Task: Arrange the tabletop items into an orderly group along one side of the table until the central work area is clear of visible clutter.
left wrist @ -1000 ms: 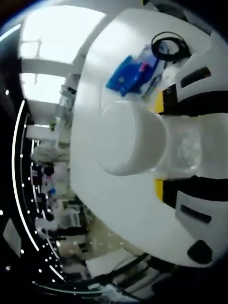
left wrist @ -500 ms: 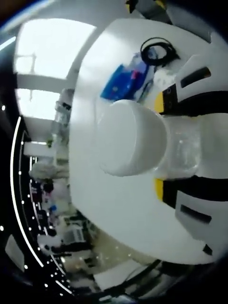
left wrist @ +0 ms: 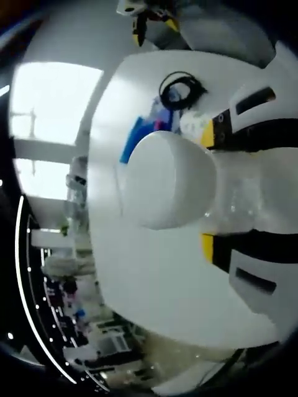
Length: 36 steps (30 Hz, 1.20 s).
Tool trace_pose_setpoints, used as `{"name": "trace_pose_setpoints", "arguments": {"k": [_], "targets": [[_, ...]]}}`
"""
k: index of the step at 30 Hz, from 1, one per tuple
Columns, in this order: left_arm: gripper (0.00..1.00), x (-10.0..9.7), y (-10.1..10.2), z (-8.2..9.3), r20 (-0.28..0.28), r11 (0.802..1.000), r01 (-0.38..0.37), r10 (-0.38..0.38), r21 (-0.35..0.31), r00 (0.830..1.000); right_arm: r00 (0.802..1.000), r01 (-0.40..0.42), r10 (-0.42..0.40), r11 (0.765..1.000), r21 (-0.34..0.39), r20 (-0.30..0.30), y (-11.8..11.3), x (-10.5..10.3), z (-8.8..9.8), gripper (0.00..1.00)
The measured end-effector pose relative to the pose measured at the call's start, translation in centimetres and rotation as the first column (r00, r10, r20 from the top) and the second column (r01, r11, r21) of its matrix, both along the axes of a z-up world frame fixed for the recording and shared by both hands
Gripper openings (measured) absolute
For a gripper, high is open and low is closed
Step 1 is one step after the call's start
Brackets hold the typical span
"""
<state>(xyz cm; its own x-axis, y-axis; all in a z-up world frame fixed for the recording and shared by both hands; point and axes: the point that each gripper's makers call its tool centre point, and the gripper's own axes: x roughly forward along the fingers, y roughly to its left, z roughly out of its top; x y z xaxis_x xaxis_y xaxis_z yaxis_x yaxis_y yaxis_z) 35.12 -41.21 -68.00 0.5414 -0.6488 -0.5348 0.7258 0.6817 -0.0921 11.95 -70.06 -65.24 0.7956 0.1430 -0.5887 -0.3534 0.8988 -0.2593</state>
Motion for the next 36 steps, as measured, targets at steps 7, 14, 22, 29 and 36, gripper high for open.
{"name": "trace_pose_setpoints", "arguments": {"k": [7,14,22,29,36], "targets": [[0.45,-0.7,-0.7,0.2,-0.001,0.994,0.106,-0.106,-0.014,0.994,1.0,-0.002,0.002,1.0,-0.004,-0.006,0.0,0.0,-0.1,0.81],[0.46,-1.2,-1.1,0.4,-0.008,0.984,0.175,-0.175,-0.027,0.985,1.0,-0.001,0.001,1.0,-0.009,-0.012,-0.1,-0.1,-0.3,0.8],[0.43,-2.1,-0.6,0.6,-0.016,0.971,0.234,-0.235,-0.048,0.972,1.0,-0.008,0.007,1.0,-0.015,-0.015,0.0,-0.1,-0.3,0.8],[0.43,-2.4,-0.6,0.5,-0.019,0.963,0.266,-0.267,-0.029,0.964,1.0,-0.012,0.012,1.0,-0.014,-0.016,0.1,-0.1,-0.3,0.8],[0.45,-2.2,-0.2,0.5,-0.008,0.972,0.233,-0.233,-0.006,0.972,1.0,-0.016,0.016,1.0,-0.015,-0.02,0.2,-0.1,-0.4,0.8]]}}
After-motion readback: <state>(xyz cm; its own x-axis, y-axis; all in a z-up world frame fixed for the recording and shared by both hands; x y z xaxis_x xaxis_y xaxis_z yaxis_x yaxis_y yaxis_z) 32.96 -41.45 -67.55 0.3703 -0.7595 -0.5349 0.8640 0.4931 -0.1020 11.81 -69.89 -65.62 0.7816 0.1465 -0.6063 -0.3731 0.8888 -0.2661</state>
